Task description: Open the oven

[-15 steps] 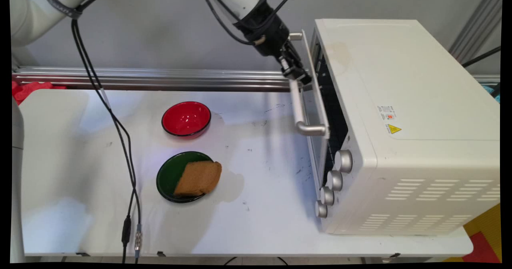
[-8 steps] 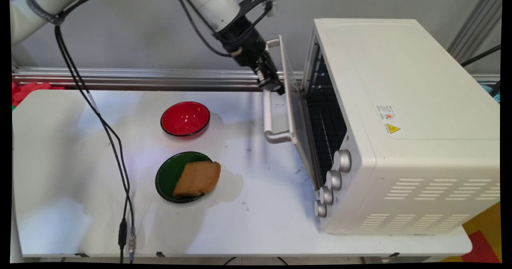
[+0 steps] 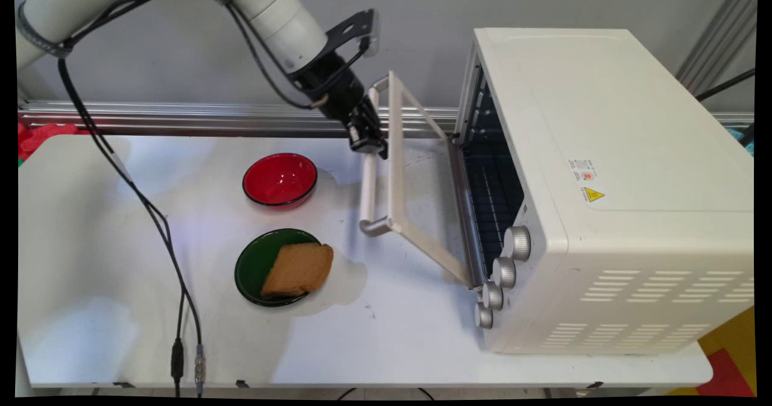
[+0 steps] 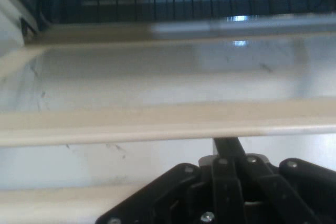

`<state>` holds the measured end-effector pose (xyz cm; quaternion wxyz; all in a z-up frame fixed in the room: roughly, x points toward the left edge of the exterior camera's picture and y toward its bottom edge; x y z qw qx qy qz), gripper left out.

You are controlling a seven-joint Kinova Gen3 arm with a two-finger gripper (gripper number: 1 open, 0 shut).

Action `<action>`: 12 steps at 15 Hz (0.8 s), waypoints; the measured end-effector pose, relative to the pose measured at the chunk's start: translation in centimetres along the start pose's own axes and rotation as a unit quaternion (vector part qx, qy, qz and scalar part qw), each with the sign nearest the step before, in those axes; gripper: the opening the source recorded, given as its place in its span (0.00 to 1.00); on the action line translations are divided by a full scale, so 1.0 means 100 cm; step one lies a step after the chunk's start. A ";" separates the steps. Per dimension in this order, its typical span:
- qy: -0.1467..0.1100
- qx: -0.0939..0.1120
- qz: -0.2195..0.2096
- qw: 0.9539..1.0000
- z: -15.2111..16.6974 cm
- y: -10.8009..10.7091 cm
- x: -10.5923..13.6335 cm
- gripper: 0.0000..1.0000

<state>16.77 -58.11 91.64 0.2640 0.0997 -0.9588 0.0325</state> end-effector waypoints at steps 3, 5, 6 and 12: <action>-0.006 -0.002 0.006 1.000 0.008 -0.001 -0.023 0.00; -0.005 -0.003 0.009 1.000 0.012 -0.001 -0.032 0.00; -0.005 -0.004 0.011 1.000 0.015 -0.002 -0.036 0.00; -0.001 -0.007 0.018 1.000 0.023 -0.001 -0.059 0.00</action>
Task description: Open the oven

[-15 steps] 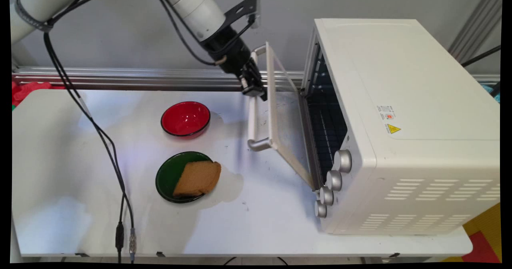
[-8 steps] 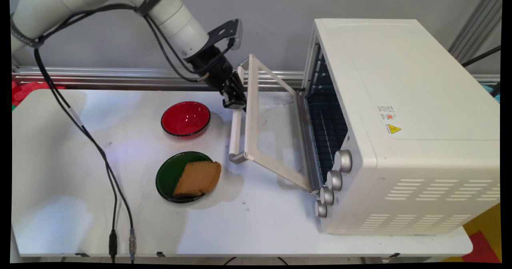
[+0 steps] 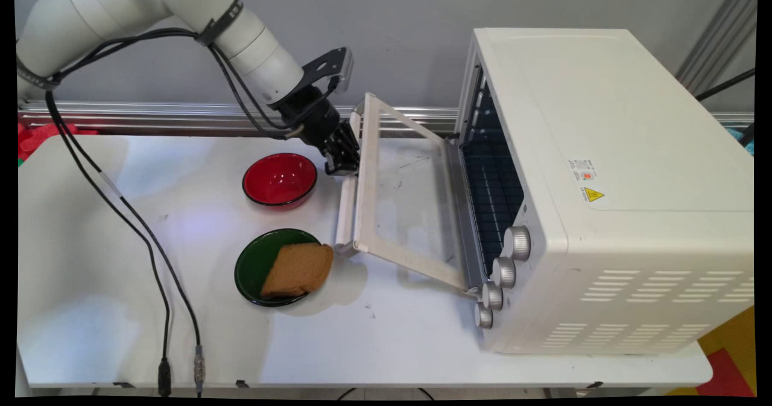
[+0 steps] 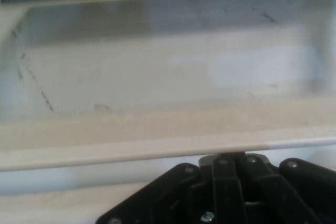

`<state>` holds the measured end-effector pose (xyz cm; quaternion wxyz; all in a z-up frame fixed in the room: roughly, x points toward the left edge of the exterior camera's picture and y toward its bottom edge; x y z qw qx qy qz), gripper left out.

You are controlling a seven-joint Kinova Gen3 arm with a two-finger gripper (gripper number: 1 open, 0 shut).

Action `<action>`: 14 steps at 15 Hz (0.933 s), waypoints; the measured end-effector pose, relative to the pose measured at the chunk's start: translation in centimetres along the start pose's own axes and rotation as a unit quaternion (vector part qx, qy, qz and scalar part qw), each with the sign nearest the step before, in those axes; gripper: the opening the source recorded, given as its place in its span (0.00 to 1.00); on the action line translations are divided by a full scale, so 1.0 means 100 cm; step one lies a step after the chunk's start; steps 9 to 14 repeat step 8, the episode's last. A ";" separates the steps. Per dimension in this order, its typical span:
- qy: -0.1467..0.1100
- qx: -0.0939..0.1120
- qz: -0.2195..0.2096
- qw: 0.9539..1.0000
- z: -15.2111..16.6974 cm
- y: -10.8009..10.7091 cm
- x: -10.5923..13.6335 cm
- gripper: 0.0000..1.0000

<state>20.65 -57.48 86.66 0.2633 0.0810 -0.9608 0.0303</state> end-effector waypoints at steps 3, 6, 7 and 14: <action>0.000 0.000 0.001 1.000 0.000 0.001 -0.008 0.00; -0.003 -0.002 0.001 1.000 -0.002 0.003 -0.016 0.00; -0.002 -0.002 0.001 1.000 -0.003 0.004 -0.019 0.00; -0.001 -0.001 0.001 1.000 -0.003 0.004 -0.020 0.00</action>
